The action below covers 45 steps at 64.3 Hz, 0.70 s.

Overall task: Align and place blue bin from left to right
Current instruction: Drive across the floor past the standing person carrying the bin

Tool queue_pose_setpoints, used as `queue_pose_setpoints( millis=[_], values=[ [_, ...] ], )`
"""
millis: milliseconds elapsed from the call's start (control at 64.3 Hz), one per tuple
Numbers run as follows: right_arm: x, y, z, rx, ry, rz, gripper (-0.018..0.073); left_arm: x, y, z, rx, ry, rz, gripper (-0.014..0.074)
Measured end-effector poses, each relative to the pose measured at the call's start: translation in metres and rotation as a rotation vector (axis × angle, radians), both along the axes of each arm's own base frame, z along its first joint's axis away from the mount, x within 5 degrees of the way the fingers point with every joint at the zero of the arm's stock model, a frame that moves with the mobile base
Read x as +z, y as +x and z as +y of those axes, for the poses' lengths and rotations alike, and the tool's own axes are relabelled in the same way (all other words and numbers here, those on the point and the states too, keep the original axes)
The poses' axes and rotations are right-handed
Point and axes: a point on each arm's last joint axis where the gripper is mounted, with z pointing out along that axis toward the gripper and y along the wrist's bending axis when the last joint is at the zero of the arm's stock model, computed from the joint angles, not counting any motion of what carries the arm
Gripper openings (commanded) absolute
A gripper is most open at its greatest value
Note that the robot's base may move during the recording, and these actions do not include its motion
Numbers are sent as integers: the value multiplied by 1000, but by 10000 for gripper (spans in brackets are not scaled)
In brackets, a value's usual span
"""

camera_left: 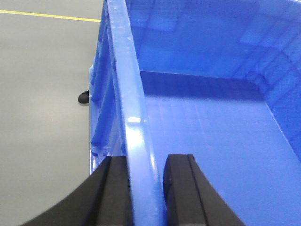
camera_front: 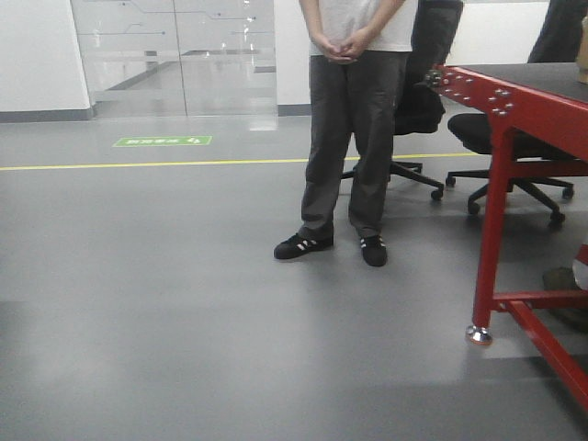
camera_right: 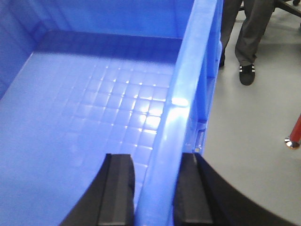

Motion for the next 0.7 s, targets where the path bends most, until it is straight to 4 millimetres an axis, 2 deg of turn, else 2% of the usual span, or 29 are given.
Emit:
queue_pose_setpoints(
  millis=[700],
  values=[
    [0,0,0,0,0,0,-67,0,0,0,1,1,-2,-111]
  ],
)
